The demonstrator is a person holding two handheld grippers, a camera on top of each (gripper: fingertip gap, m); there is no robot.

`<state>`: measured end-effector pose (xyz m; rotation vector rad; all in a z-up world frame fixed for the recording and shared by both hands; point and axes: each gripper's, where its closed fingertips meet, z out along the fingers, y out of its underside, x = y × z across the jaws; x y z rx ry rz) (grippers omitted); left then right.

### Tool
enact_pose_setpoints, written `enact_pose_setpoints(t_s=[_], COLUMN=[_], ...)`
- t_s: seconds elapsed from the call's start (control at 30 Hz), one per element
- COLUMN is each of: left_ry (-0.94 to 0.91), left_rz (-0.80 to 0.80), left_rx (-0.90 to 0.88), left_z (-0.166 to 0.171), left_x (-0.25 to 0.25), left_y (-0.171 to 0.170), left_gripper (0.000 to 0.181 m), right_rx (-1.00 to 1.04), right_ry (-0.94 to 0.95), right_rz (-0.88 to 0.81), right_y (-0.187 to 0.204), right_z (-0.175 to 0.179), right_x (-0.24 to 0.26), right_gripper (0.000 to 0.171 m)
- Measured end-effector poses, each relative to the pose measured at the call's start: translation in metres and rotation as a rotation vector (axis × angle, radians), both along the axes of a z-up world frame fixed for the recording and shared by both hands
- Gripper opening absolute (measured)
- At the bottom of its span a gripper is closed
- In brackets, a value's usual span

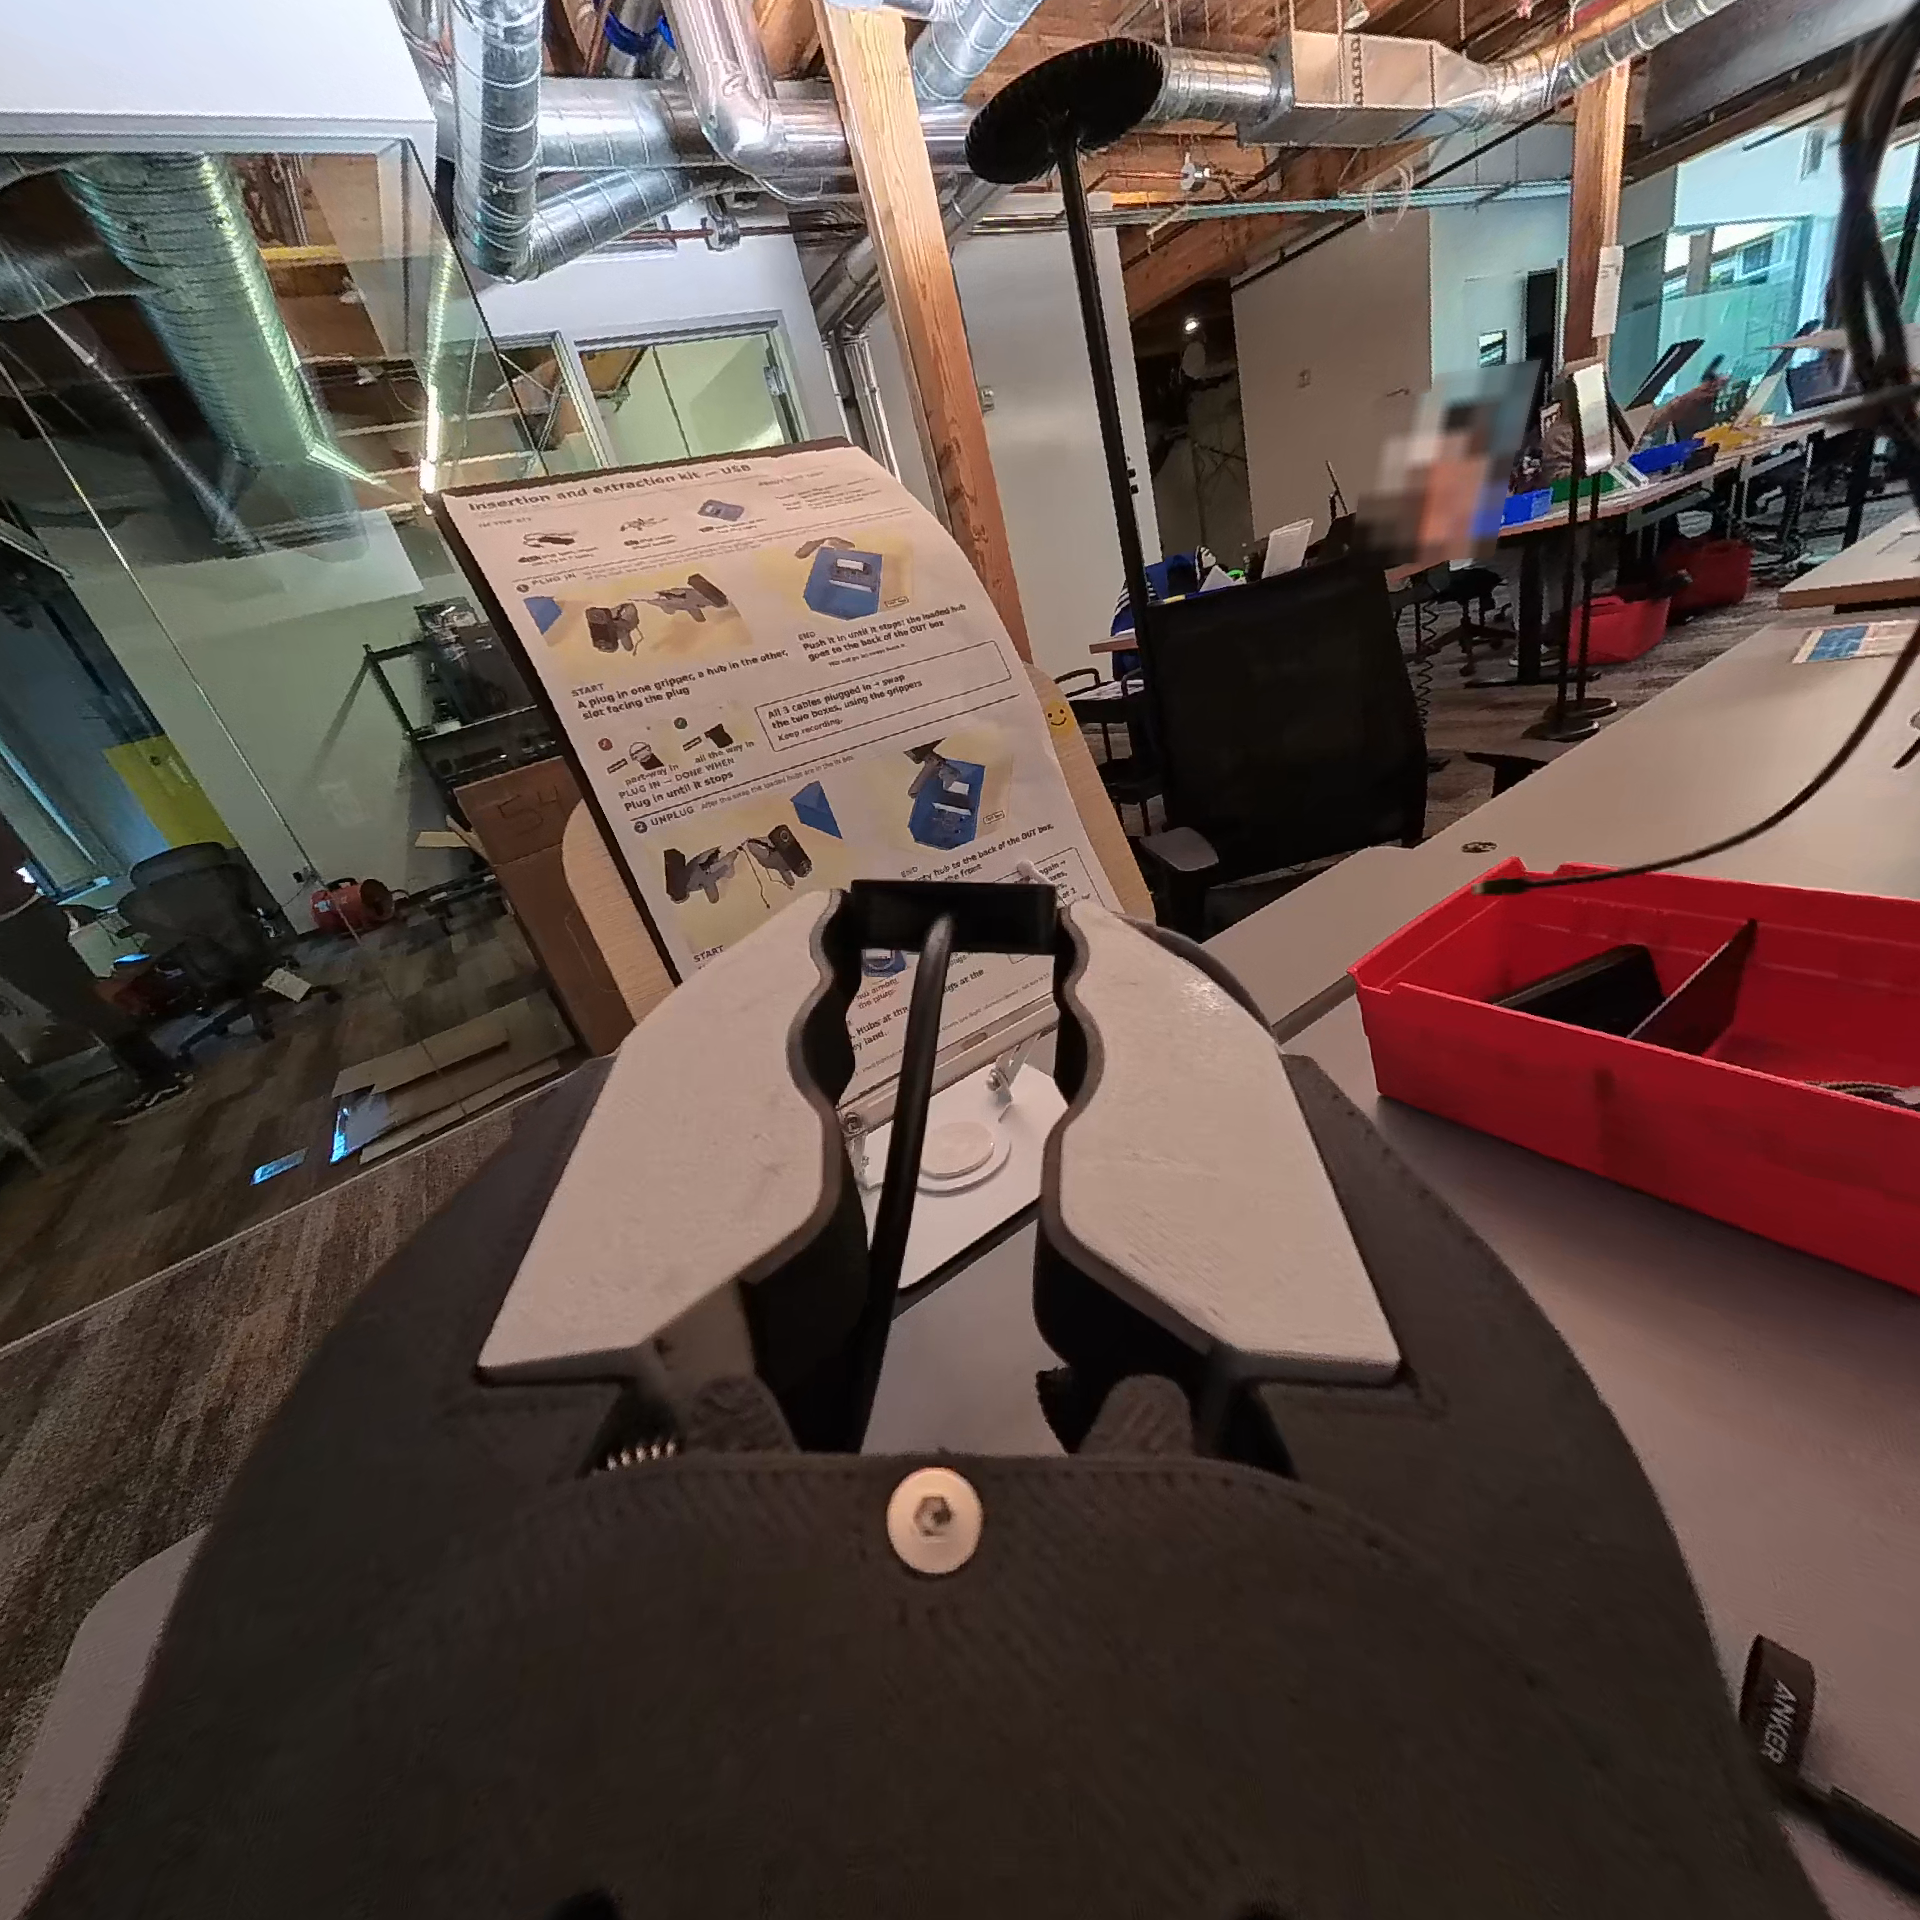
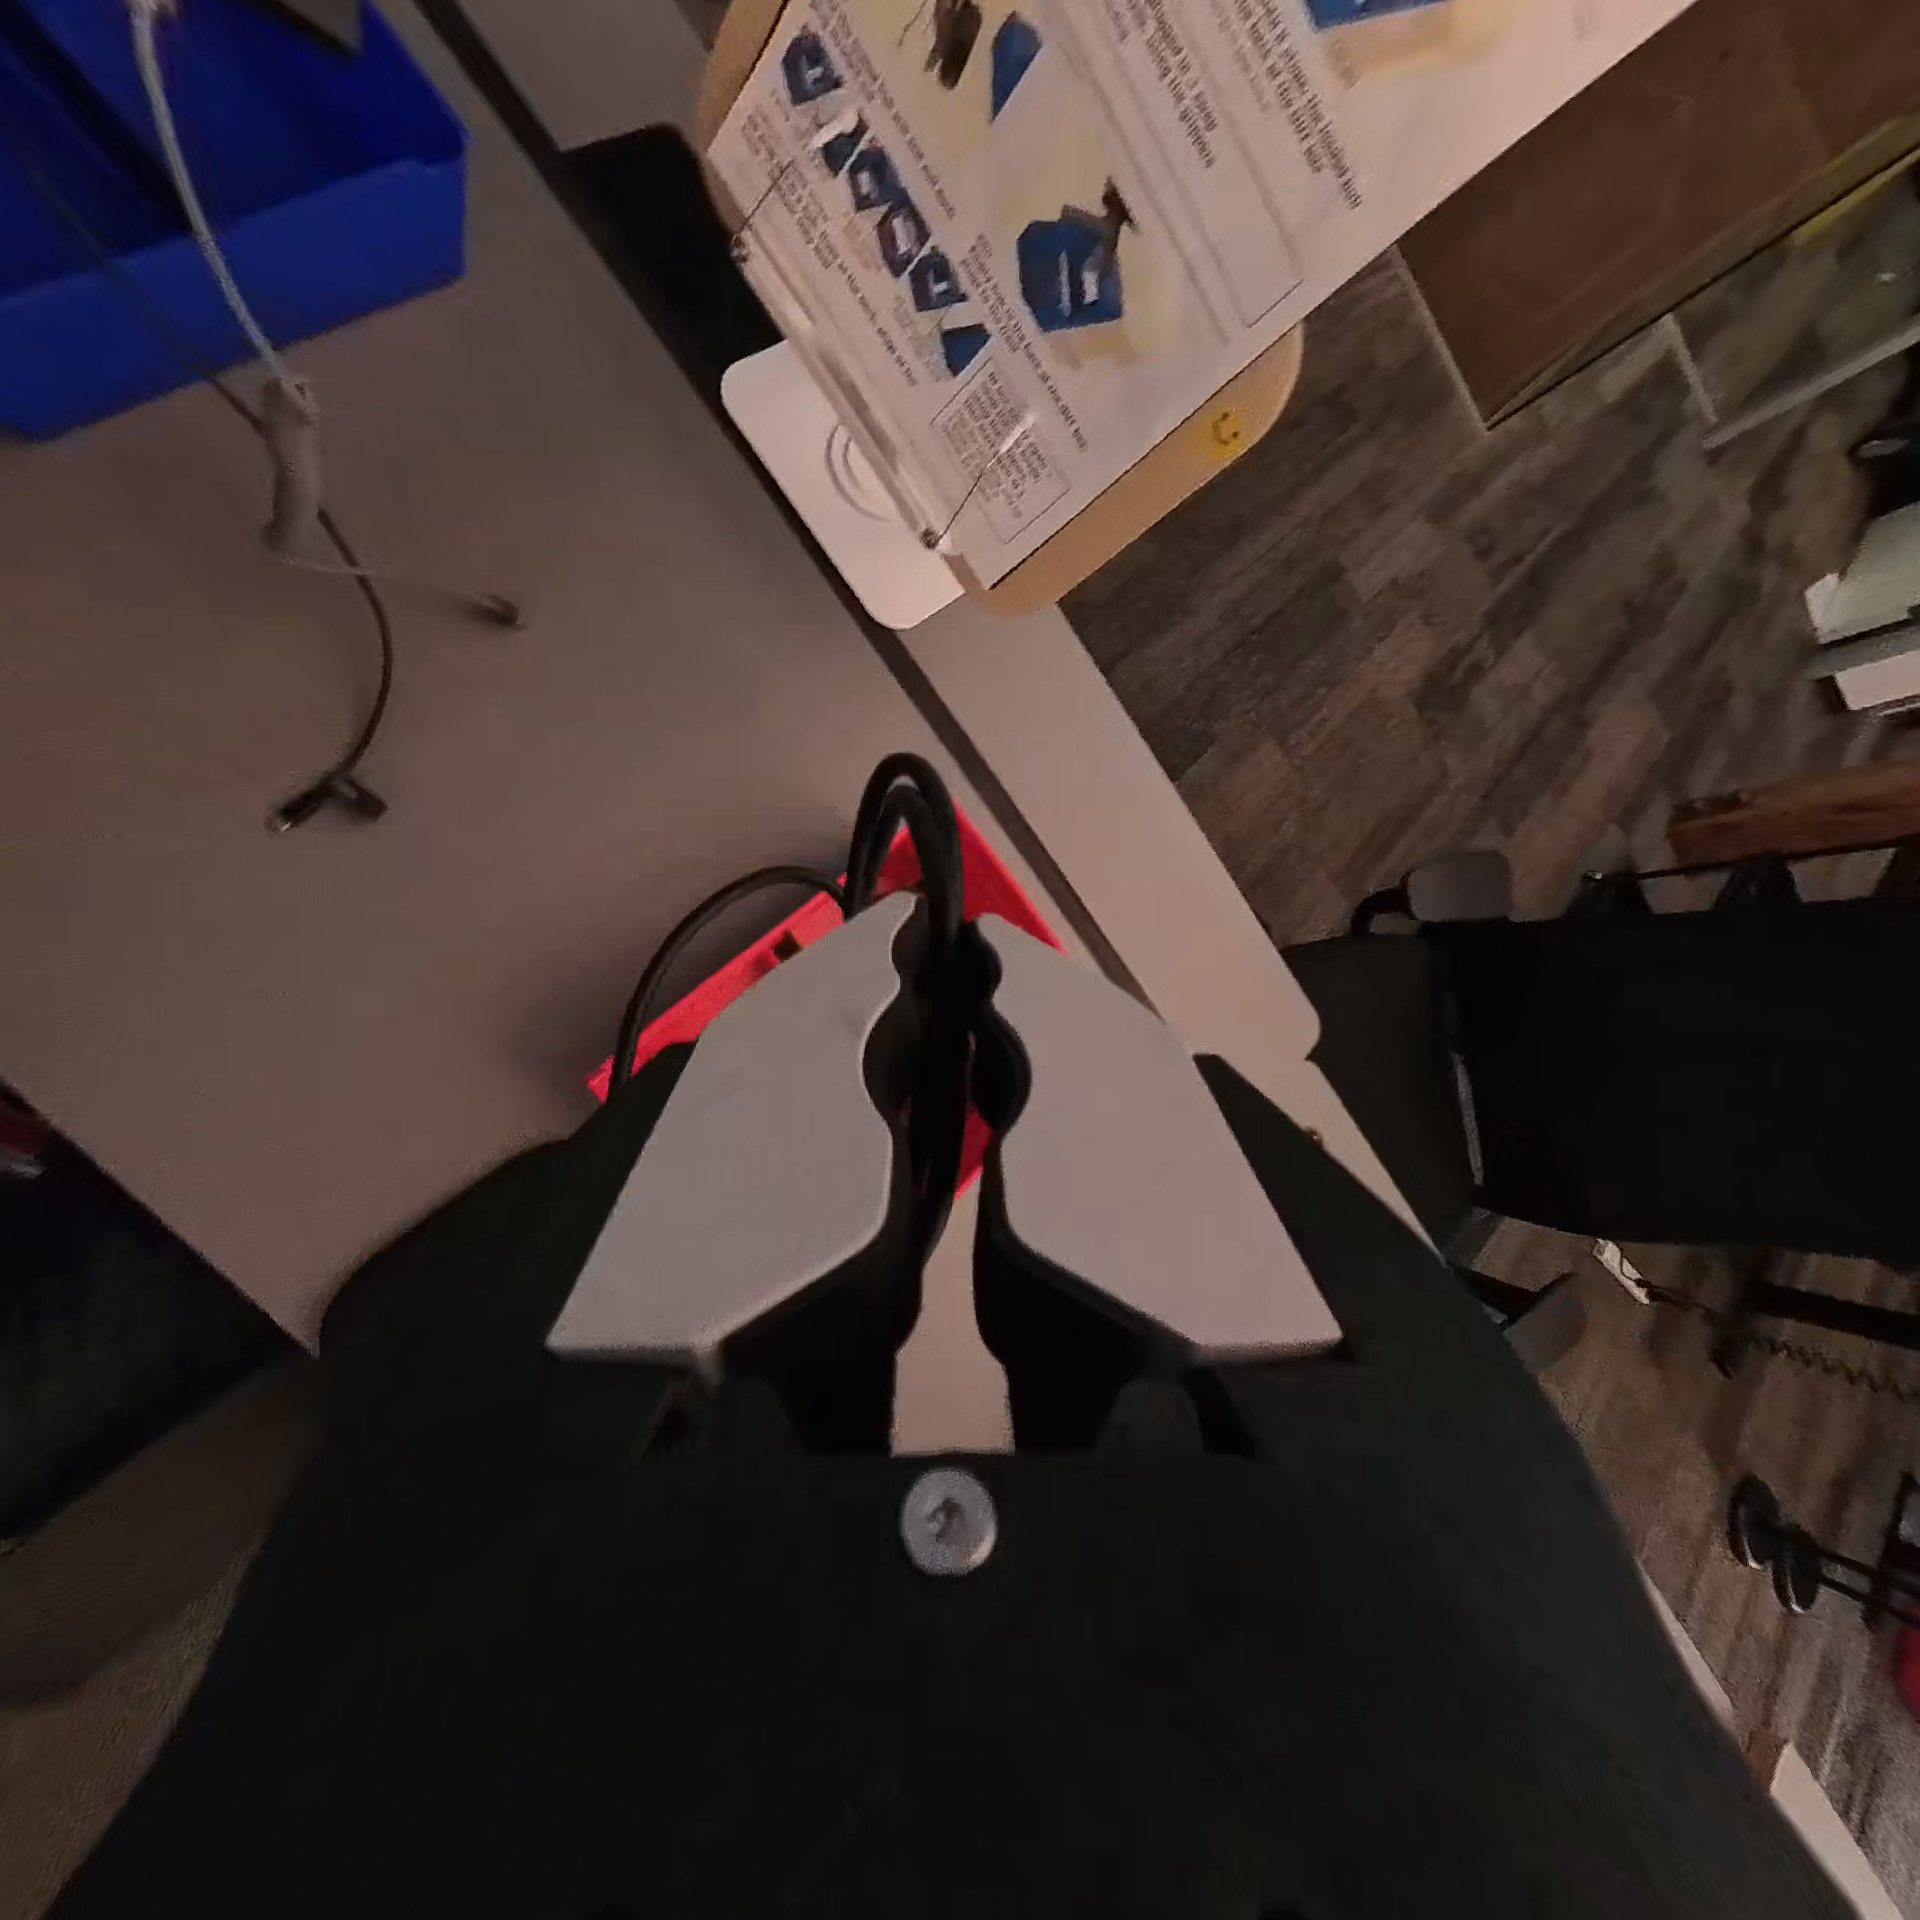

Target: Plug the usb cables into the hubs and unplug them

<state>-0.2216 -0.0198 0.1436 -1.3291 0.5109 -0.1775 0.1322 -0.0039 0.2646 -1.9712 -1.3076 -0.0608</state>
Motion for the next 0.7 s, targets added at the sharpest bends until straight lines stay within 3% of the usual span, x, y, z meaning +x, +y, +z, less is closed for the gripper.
enact_pose_setpoints(t_s=[0.13,0.43,0.53,0.7], left_ry=[0.000,-0.012,-0.027,-0.040], left_rz=[-0.013,-0.028,-0.047,-0.058], left_rx=[0.009,0.017,0.020,0.021], left_z=[0.002,0.004,0.006,0.007], left_x=[0.003,0.004,0.005,0.005], left_y=[-0.003,-0.005,-0.007,-0.010], left_gripper=[0.035,0.035,0.035,0.035], right_rx=[-0.089,-0.180,-0.265,-0.340], right_ry=[-0.019,-0.017,-0.030,-0.032], right_rz=[0.083,0.247,0.315,0.324], right_y=[-0.013,-0.072,-0.099,-0.110], right_z=[-0.017,0.013,0.011,0.005], right_x=[-0.003,0.009,0.013,0.019], right_gripper=[0.006,0.006,0.006,0.006])
